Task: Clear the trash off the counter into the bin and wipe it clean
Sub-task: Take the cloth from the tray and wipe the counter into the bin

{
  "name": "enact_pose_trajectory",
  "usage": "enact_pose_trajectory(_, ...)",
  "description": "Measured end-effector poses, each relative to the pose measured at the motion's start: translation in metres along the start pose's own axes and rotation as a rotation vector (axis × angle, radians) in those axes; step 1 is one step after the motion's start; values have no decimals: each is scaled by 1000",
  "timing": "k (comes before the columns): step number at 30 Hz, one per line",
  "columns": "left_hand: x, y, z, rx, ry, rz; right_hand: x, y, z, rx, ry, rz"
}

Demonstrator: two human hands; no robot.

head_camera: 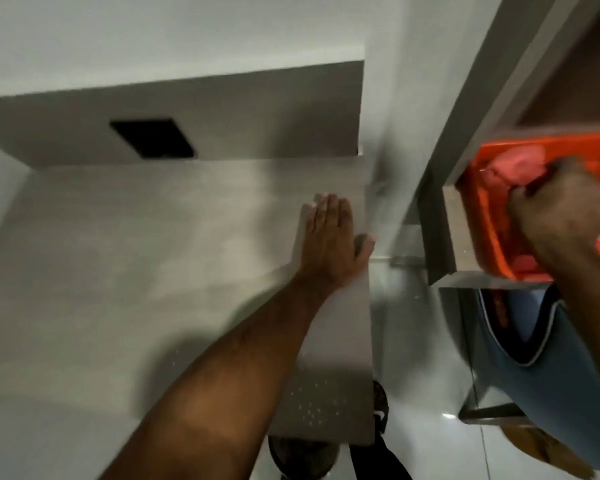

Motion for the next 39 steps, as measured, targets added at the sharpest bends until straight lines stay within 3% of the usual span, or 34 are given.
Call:
enact_pose_trajectory(3,-51,-11,-30,-145,26,-87,-75,-38,6,173,-113,-158)
enact_pose_trajectory(5,-116,-8,-57,-264,104,-156,-154,-40,-5,299,-114,-146)
enact_pose_trajectory(11,-332,52,-67,-373,307,-178,-347,65,-86,447,218,99)
enact_pose_trajectory(16,-437,157,0,-267,314,77,-460,204,-139,527,470,504)
enact_pose_trajectory(20,-474,250,104,-213,-67,312,-532,314,-162,591,812,881)
enact_pose_trajectory(22,-490,289,158,-266,-322,355,-553,359,-166,518,803,990)
enact_pose_trajectory(25,-518,343,231,-319,-759,377,-565,409,-172,279,682,970)
enact_pose_trajectory(28,-539,384,276,-633,-1235,263,-562,438,-164,180,545,888)
enact_pose_trajectory(31,-545,419,274,-1193,-1645,92,-561,456,-148,97,346,915)
enact_pose_trajectory(33,-527,422,265,-1341,-1589,133,-564,461,-143,104,295,958)
enact_pose_trajectory(36,-505,402,263,-1299,-1467,166,-553,451,-137,154,327,979)
enact_pose_trajectory(39,-498,359,262,-1272,-1498,103,-534,421,-126,328,344,977)
Point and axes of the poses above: each hand's wrist, its own x-axis towards the middle knuckle, its own y-axis out of the palm, z = x × y, the point moved 9 cm from there along x, towards the middle knuckle, and after that the axes turned 9 degrees about -x, right-handed, at the moved point
